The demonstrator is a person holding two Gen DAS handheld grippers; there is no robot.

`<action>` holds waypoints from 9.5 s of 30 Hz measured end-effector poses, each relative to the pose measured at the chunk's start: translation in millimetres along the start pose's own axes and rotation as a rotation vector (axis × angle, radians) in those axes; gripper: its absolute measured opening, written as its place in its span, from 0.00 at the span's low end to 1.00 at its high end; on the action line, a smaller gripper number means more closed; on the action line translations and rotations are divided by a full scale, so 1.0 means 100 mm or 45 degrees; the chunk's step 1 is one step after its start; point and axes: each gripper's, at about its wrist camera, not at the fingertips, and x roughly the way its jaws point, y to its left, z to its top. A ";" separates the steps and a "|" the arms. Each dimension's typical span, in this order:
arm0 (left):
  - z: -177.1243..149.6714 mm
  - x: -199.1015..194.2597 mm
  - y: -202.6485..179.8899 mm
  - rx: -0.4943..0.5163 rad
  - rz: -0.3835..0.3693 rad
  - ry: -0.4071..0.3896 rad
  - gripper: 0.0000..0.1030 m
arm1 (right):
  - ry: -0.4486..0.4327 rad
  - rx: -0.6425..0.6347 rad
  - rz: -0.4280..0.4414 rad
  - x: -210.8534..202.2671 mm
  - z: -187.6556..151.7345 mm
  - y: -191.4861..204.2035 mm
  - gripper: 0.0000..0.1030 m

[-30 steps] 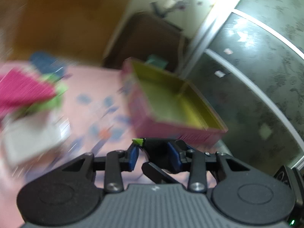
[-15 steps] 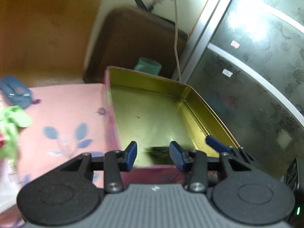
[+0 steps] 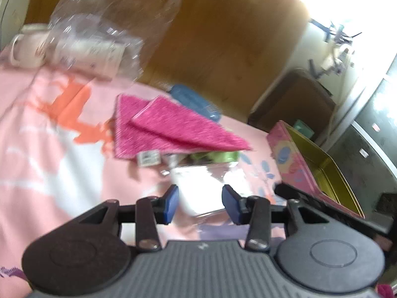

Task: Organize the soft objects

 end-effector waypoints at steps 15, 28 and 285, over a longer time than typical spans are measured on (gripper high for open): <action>-0.52 0.25 -0.13 0.040 -0.245 0.200 0.47 | 0.099 0.028 0.041 -0.66 -0.67 0.02 0.35; -0.11 0.48 -1.51 0.396 -0.313 0.080 0.48 | -0.339 -0.092 -0.242 -1.22 -0.28 -0.26 0.33; 0.07 0.35 0.56 0.222 0.628 -0.133 0.54 | -0.108 -0.391 -0.279 0.42 -0.04 0.42 0.78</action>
